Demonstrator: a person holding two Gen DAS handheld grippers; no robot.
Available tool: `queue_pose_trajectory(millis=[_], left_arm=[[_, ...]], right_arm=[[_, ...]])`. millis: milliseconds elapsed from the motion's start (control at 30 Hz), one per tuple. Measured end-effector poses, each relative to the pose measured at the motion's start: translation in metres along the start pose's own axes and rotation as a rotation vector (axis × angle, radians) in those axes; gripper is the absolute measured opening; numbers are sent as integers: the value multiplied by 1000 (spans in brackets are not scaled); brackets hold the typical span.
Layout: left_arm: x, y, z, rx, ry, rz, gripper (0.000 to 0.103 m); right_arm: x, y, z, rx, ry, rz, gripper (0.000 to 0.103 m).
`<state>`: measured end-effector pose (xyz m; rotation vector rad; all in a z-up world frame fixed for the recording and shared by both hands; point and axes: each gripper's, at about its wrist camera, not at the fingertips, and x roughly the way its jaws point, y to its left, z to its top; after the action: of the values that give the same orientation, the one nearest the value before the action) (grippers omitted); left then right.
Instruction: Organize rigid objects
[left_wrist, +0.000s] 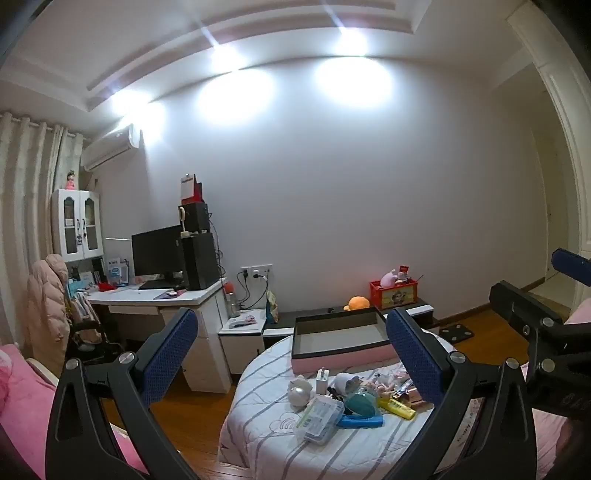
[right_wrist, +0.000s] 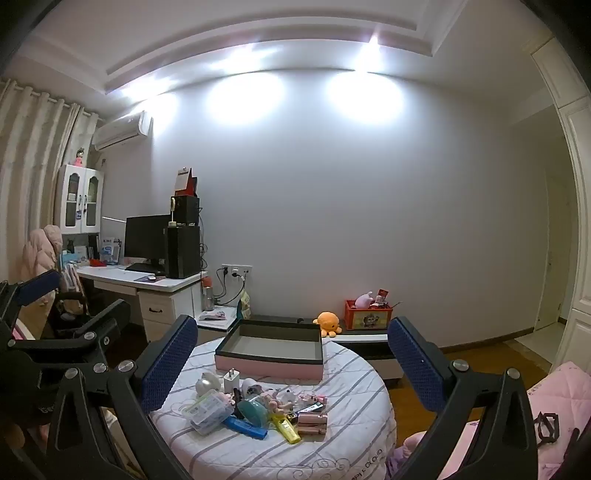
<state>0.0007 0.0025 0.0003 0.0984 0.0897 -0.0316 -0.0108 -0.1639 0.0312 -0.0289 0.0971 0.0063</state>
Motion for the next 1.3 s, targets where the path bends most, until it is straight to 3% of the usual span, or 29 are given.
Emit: queue_pose_trajectory(millis=[1300], left_arm=[[-5,-3,6,-3,-24,1,103]], right_arm=[[-1,0,1,5,-19,2,103]])
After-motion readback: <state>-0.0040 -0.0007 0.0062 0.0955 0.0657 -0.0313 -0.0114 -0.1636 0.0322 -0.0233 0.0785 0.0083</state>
